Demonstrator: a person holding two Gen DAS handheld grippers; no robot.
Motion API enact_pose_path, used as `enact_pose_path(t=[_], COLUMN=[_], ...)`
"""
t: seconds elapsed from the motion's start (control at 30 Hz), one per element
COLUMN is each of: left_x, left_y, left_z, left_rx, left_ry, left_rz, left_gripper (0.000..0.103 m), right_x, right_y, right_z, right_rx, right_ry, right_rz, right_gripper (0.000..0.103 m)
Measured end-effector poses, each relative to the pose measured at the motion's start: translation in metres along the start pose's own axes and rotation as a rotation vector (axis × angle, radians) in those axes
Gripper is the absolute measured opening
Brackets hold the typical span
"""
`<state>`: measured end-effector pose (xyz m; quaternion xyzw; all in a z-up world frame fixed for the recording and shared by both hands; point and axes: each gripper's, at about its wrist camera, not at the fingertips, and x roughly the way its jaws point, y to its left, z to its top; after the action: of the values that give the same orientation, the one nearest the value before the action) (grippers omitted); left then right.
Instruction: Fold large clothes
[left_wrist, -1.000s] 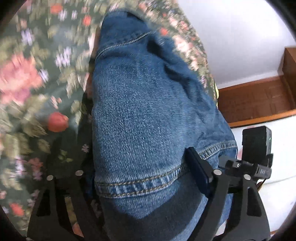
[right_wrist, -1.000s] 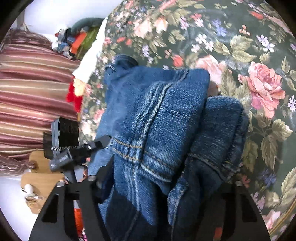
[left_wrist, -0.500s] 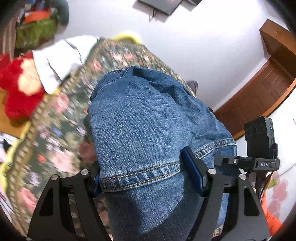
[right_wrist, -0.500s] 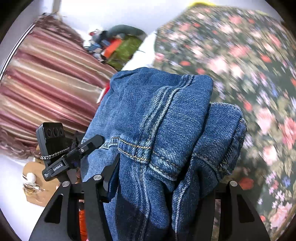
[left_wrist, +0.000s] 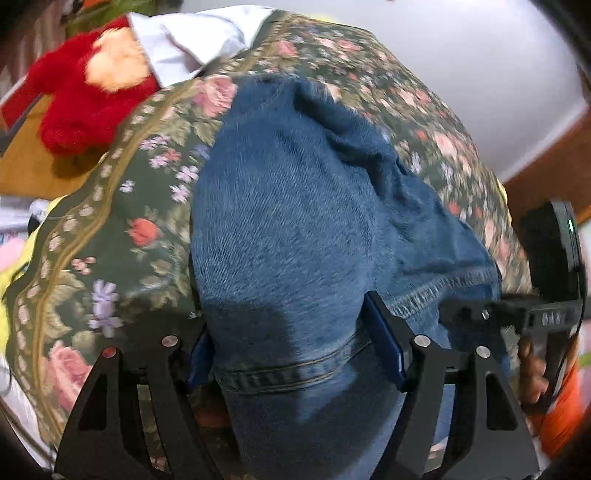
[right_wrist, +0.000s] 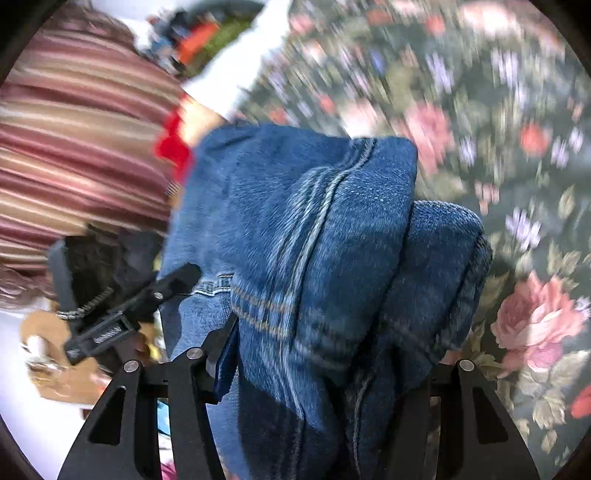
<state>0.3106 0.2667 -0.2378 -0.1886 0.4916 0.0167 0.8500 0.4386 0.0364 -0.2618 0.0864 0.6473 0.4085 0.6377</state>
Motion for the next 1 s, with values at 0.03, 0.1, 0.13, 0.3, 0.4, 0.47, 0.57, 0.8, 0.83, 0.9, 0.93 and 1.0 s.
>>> enact_pose_path(t=[0.03,0.1,0.13,0.3,0.4,0.47,0.57,0.8,0.83,0.9,0.93,1.0], left_x=[-0.003,-0.009,-0.013,-0.019,-0.028,-0.033,-0.050,-0.138,-0.155,-0.187,-0.204,-0.235], left_y=[-0.005,-0.013,-0.017,-0.024,-0.022,-0.022,-0.028,-0.074,-0.083,-0.102,-0.112,-0.129], left_z=[-0.004,-0.008,-0.011,-0.027,-0.040,-0.049,-0.062,-0.075,-0.076,-0.079,-0.080,-0.087], left_rx=[0.025,0.054,0.066,0.102,0.079,0.053,0.061,0.137,0.150,0.174,0.183,0.198], left_ry=[-0.030,-0.060,-0.066,-0.102,-0.098,-0.079,-0.078,-0.266,-0.311,-0.399,-0.445,-0.537], left_rz=[0.024,0.072,0.090,0.177,0.197,0.193,0.237,0.290,0.291,0.283,0.279,0.263], left_gripper=[0.074,0.076,0.077,0.082,0.086,0.086,0.086,0.086,0.086,0.086,0.086,0.086], right_x=[0.007,0.005,0.004,-0.013,-0.022,-0.030,-0.052,-0.151,-0.164,-0.190,-0.204,-0.230], right_y=[-0.003,-0.009,-0.010,-0.005,0.004,0.006,0.011,0.061,0.072,0.094,0.105,0.129], right_z=[0.000,0.001,0.002,-0.017,-0.040,-0.052,-0.070,-0.113,-0.118,-0.130,-0.139,-0.159], right_rx=[-0.025,-0.042,-0.040,-0.174,-0.280,-0.305,-0.319,-0.347,-0.363,-0.398,-0.419,-0.462], right_ry=[0.006,0.016,0.025,-0.018,-0.018,-0.025,-0.075,-0.350,-0.389,-0.475,-0.524,-0.623], right_rz=[-0.027,-0.004,0.008,-0.223,-0.316,-0.354,-0.398,-0.356,-0.347,-0.328,-0.317,-0.297], right_gripper=[0.056,0.057,0.058,0.097,0.097,0.097,0.097,0.097,0.097,0.097,0.097,0.097])
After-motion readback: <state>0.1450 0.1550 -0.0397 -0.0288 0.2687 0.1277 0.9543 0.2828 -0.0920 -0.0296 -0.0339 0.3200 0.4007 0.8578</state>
